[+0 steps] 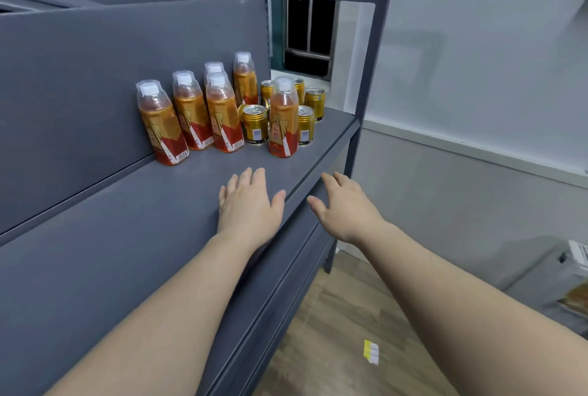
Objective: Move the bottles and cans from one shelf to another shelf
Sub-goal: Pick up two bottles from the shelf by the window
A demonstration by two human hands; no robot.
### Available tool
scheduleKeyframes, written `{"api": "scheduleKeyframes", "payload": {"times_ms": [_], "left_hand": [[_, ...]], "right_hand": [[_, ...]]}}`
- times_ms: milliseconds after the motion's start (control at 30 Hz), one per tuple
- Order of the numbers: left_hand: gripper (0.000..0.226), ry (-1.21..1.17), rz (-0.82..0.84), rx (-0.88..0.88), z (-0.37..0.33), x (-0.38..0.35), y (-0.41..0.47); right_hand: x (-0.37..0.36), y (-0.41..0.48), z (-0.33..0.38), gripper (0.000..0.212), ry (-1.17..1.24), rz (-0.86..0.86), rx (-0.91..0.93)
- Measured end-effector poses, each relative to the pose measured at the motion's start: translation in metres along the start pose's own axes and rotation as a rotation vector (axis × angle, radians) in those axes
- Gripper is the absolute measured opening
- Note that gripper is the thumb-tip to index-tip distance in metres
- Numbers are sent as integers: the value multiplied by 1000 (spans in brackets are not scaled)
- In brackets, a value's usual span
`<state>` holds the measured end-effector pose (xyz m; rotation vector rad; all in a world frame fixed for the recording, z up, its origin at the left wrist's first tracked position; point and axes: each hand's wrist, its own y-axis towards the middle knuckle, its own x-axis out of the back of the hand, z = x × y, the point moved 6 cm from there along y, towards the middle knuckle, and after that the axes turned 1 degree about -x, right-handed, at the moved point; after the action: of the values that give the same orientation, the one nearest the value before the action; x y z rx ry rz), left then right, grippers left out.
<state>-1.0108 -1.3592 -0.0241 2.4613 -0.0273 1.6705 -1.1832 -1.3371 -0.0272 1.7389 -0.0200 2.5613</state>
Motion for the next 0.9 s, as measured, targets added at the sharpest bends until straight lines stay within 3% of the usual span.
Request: {"api": "scheduleKeyframes", "payload": {"times_ms": [267, 467, 600, 800, 900], "left_hand": [[67, 7, -67, 175, 16, -7, 62], [67, 27, -139, 251, 15, -5, 99], [68, 32, -148, 319, 25, -8, 109], [66, 20, -193, 356, 49, -2, 131], [65, 8, -212, 348, 58, 0, 141]], "right_hand": [[1, 90, -2, 68, 33, 26, 151], [22, 161, -12, 71, 245, -50, 169], [22, 193, -3, 82, 392, -108, 154], [16, 229, 19, 115, 397, -131, 134], [14, 240, 24, 121, 413, -122, 109]]}}
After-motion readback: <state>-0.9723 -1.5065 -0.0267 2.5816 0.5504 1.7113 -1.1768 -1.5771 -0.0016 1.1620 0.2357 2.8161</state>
